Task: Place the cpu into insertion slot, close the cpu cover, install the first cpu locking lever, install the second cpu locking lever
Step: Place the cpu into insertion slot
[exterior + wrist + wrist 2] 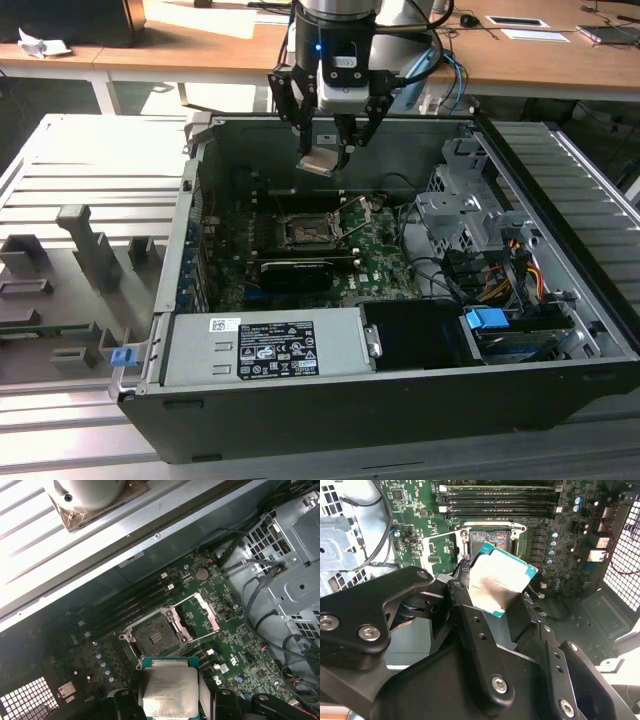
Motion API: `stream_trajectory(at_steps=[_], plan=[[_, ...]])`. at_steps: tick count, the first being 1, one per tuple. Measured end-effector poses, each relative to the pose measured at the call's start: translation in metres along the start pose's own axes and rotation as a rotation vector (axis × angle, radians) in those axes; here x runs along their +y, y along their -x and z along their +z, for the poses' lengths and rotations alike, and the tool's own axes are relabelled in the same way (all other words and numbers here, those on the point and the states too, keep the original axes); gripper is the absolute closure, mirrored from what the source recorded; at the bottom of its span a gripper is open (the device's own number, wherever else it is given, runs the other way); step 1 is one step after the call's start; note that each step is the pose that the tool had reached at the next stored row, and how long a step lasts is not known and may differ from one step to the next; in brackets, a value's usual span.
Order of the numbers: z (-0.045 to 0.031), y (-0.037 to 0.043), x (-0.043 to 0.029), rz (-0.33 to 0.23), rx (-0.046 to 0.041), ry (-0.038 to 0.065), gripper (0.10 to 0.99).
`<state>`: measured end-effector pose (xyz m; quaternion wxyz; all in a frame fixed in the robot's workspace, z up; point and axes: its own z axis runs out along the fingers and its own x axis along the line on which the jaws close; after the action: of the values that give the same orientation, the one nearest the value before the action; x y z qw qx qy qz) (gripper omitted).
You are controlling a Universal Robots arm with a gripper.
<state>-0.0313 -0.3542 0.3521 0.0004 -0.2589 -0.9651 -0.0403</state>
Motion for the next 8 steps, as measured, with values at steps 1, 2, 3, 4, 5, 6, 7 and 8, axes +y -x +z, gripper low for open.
stream_trajectory(at_steps=[1,2,3,4,5,6,7,8], plan=[[0.0001,0.0,0.0,0.001,-0.0001,0.0,0.553],[0.0001,0.0,0.0,0.001,-0.0001,0.0,0.553],[0.0002,0.0,0.0,0.001,-0.0001,0.0,0.553],[0.0002,0.0,0.0,0.002,-0.0002,0.0,0.553],[0.0002,0.0,0.0,0.002,-0.0002,0.0,0.553],[0.0003,0.0,0.0,0.002,-0.0002,0.0,0.553],[0.0003,0.0,0.0,0.002,-0.0002,0.0,0.553],[0.0004,0.0,0.0,0.003,-0.0003,0.0,0.553]])
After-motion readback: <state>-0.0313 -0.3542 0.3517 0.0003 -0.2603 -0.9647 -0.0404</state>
